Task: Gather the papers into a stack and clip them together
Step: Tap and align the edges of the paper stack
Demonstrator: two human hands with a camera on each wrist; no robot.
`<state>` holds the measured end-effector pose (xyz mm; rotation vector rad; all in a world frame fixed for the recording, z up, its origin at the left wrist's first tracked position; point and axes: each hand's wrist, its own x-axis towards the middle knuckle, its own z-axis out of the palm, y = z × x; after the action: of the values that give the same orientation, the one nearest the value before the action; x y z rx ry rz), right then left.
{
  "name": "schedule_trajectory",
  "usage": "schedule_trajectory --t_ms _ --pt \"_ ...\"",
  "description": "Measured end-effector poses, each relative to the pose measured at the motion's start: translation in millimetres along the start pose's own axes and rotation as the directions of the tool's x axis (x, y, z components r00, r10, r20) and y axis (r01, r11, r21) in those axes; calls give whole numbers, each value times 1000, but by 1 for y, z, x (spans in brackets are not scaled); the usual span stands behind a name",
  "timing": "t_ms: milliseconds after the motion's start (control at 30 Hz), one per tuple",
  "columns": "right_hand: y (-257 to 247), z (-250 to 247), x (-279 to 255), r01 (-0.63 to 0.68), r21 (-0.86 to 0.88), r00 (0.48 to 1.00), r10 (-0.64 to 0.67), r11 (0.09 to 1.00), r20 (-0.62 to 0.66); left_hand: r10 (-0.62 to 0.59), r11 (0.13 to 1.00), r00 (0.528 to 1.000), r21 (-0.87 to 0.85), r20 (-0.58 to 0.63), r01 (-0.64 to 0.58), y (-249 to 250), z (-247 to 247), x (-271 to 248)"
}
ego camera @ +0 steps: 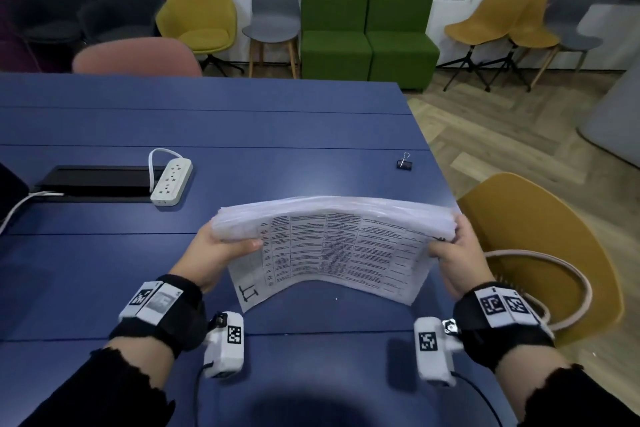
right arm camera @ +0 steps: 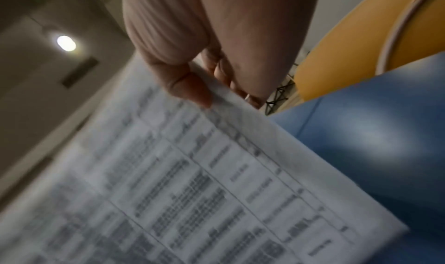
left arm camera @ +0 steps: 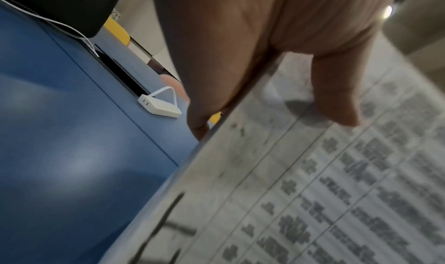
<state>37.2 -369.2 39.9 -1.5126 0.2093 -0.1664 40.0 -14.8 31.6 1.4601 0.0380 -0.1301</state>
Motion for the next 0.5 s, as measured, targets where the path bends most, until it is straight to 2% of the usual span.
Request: schedule_trajectory --t_ms 133,300,400,500 --pt "5 13 -1 -22 -69 998 18 997 -57 11 1000 996 24 -85 -9 -5 13 7" --pt "-9 2 2 65 57 998 -64 996 -20 56 998 996 11 -73 -55 2 2 4" --pt "1 3 6 -23 -8 1000 23 1000 -3 1 999 1000 -43 -25 -2 -6 2 3" --pt "11 9 11 -71 -18 997 71 997 -15 -35 999 996 -41 -77 32 -11 16 9"
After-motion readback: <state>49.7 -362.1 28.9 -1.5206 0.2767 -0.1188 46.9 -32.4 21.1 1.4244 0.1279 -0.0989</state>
